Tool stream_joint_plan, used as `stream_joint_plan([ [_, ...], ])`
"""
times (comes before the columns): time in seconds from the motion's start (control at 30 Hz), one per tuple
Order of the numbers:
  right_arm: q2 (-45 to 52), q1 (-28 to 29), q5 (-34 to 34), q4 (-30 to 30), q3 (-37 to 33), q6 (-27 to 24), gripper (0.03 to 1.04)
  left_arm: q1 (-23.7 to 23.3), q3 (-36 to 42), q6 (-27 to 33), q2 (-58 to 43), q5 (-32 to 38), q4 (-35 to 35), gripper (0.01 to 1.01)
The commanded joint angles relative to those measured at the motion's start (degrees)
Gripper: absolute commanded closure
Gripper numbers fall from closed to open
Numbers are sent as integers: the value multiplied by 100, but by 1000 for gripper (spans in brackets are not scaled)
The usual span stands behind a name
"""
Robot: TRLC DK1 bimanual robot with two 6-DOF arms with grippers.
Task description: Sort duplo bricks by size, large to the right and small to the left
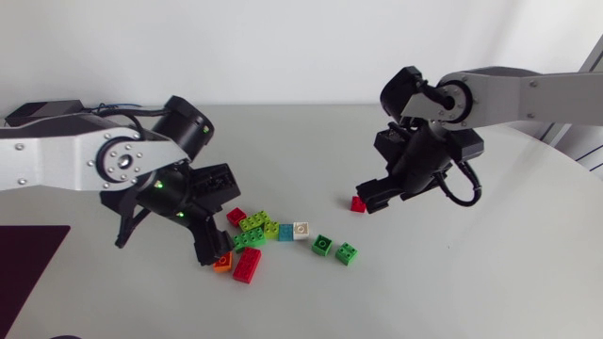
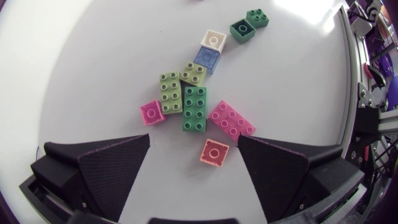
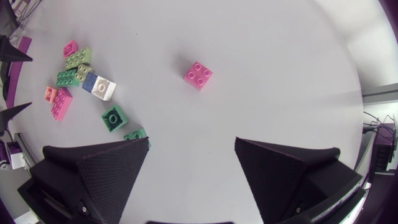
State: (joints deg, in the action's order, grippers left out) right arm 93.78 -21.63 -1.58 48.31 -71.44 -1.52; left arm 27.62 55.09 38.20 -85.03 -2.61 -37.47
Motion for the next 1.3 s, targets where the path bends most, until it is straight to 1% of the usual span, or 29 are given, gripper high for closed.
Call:
stream_joint_plan([
  [0.0,-211,115,27,99,183,-156,66,112,107,223,-374,6,47,43],
  [0.2,-369,282,123,64,412,-235,66,139,98,153,-901,200,337,43],
  [0.37,-413,299,167,-41,579,-261,67,-90,19,830,-1156,244,372,43],
  [0.43,-430,308,176,-68,631,-261,66,-142,107,891,-1244,244,372,43],
  [0.6,-413,361,202,-173,737,-270,66,-116,257,874,-1402,244,372,43],
  [0.8,-413,405,264,-208,798,-270,67,-151,547,707,-1709,252,495,43],
  [1.0,-439,466,282,-208,842,-305,67,-63,582,698,-1709,244,460,43],
  [1.13,-545,466,317,-208,904,-314,67,7,221,698,-1507,252,416,43],
  [1.27,-597,466,343,-208,921,-340,67,-169,-315,742,-1358,252,583,43],
])
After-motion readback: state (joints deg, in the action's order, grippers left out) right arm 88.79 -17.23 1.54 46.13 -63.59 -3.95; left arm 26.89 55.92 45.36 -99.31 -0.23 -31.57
